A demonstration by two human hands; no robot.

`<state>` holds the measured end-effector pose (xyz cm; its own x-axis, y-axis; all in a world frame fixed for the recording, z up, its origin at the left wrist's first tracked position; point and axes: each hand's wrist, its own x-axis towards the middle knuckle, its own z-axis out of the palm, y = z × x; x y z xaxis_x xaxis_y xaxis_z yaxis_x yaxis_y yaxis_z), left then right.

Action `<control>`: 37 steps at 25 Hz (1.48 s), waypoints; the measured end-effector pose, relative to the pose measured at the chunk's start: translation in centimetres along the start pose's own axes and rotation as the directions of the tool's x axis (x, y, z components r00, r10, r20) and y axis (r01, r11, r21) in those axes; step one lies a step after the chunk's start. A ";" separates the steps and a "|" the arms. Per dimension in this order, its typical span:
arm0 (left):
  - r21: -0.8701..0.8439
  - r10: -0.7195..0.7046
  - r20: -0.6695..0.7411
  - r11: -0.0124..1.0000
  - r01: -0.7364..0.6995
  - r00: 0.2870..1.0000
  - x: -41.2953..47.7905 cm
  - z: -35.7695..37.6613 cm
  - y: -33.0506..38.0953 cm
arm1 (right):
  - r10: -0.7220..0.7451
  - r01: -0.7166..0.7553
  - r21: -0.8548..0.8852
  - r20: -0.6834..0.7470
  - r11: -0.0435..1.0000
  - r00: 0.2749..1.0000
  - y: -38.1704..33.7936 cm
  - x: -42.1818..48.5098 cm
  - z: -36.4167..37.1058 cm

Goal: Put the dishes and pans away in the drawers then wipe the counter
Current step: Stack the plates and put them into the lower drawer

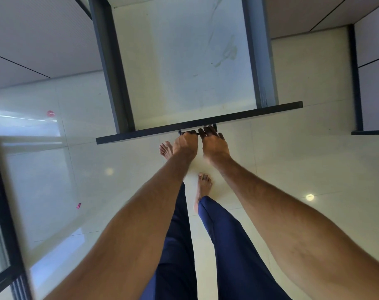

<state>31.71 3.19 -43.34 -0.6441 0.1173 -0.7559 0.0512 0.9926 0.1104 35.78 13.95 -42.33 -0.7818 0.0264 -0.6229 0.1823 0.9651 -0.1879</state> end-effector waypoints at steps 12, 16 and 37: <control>-0.079 0.193 0.043 0.979 -0.190 0.980 -10.6 -8.1 2.1 | 0.045 0.009 0.339 -0.153 0.941 0.987 -1.2 -7.9 -7.8; -0.211 0.202 -0.088 0.953 -0.216 0.975 -15.2 -13.6 3.6 | 0.075 0.057 0.413 -0.297 0.909 0.952 0.5 -12.8 -14.9; -0.320 0.311 -0.573 0.767 -0.556 0.758 -19.0 -42.4 20.9 | 0.046 0.194 0.246 -0.721 0.950 0.691 11.7 -18.6 -49.5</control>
<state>12.60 20.36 0.69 -0.9099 0.3788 -0.1688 0.1535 0.6856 0.7116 22.97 37.63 4.67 -0.9620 0.2506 0.1086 0.1685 0.8576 -0.4859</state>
